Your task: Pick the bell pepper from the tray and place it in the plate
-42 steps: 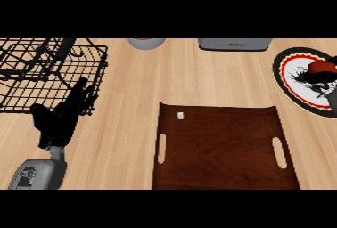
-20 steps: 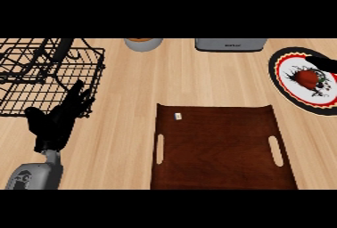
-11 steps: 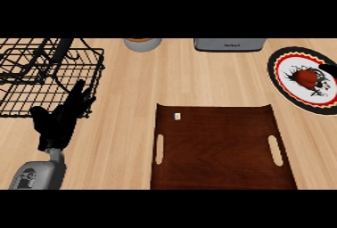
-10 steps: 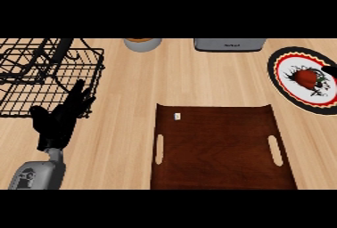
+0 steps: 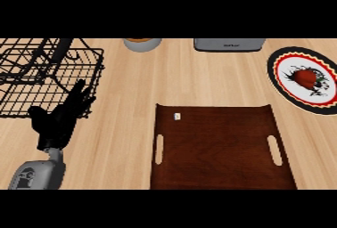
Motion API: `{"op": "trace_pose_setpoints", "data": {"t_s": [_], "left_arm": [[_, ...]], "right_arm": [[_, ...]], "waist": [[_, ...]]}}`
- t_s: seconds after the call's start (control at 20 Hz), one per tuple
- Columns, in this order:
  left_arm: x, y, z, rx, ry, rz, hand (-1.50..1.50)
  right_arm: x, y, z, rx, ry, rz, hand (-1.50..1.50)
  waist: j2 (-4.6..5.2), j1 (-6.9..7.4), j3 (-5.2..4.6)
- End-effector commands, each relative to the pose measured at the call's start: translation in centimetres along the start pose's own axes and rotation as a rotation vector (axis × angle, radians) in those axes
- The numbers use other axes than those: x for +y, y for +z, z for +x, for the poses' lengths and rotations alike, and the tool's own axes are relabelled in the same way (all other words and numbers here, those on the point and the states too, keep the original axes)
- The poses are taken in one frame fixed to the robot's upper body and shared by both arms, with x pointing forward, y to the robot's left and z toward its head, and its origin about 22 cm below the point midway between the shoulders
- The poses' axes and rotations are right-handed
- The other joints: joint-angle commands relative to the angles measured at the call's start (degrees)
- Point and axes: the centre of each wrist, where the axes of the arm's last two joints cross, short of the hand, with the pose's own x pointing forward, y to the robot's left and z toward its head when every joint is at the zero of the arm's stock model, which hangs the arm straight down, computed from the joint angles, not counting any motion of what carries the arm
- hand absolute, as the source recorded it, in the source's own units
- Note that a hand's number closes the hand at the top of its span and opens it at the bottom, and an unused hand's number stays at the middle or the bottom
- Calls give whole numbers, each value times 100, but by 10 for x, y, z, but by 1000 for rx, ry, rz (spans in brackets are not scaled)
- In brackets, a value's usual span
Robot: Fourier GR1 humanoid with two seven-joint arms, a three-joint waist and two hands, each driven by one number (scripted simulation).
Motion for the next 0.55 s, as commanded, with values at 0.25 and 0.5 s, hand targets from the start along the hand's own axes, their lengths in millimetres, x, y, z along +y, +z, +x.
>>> {"op": "trace_pose_setpoints", "data": {"t_s": [0.25, 0.5], "left_arm": [[0, -3, 1, 42, -32, 32, 0], [17, -2, -5, 36, -8, 44, 0]], "right_arm": [[-25, 11, -20, 21, 64, -34, -150], [-54, 21, -34, 60, 87, -2, -150]], "waist": [[45, 33, -27], [39, 2, -29]]}}
